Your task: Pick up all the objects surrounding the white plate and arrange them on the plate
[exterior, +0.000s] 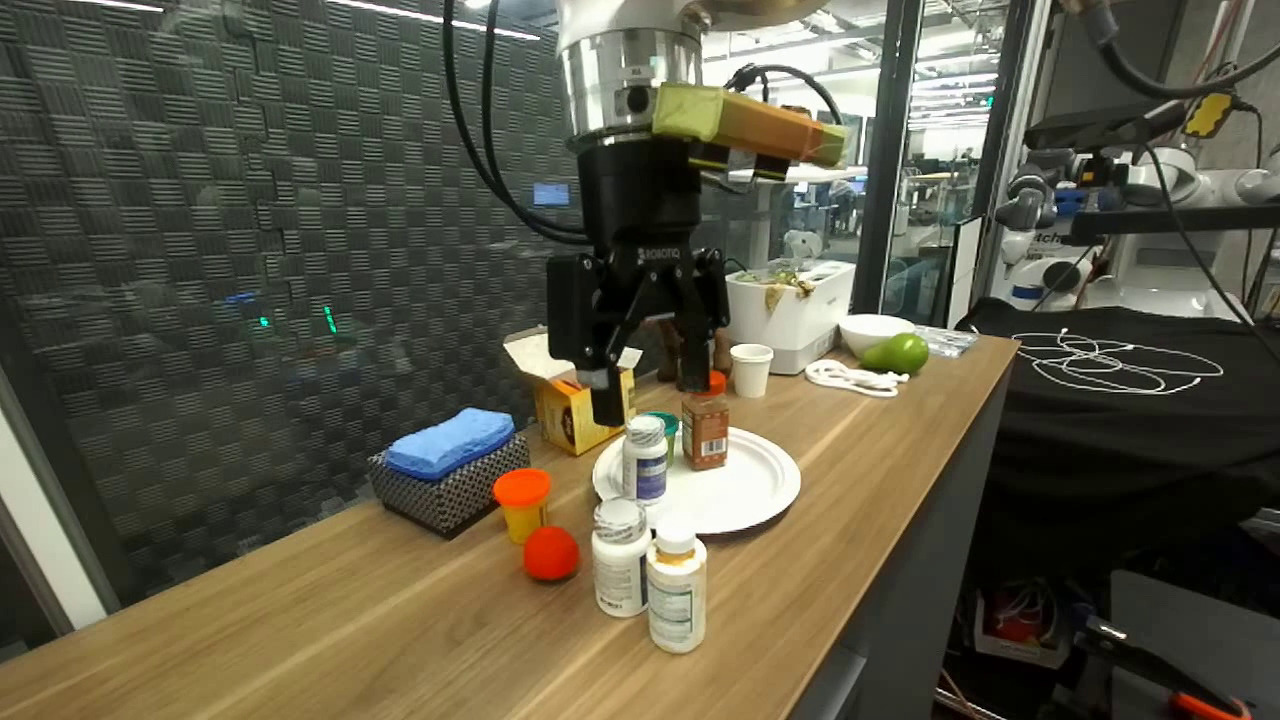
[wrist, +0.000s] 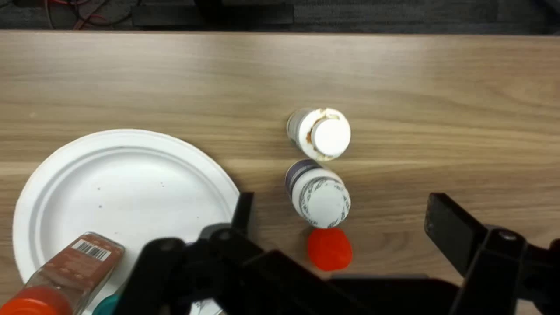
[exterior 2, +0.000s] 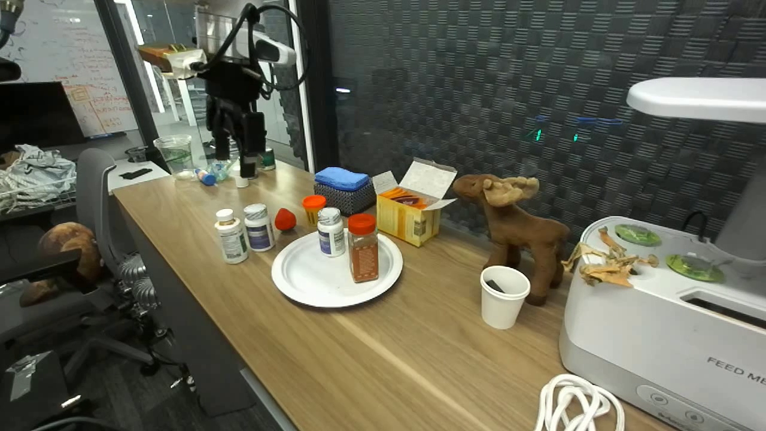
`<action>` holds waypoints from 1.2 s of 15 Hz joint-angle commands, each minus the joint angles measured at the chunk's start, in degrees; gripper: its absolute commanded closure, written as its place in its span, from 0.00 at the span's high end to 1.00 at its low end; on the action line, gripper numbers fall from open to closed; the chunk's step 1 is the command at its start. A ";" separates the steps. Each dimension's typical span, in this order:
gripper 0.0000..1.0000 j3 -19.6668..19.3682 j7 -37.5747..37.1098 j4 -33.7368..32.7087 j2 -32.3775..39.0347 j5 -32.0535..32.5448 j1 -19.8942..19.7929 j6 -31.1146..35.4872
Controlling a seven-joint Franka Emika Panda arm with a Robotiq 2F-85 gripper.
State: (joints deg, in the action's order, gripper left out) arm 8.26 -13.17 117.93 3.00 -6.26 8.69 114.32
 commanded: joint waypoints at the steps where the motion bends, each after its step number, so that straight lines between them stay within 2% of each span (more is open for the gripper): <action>1: 1.00 0.76 5.96 3.95 -2.60 -1.06 0.52 1.46; 6: 1.00 0.78 16.11 6.42 -1.34 -2.68 0.35 6.42; 11: 1.00 0.81 20.45 7.85 -0.94 -4.13 0.17 10.37; 18: 1.00 1.07 22.78 10.32 -0.73 -4.10 0.40 9.99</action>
State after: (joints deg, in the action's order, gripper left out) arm 8.93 7.56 126.91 2.94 -8.67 9.14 123.48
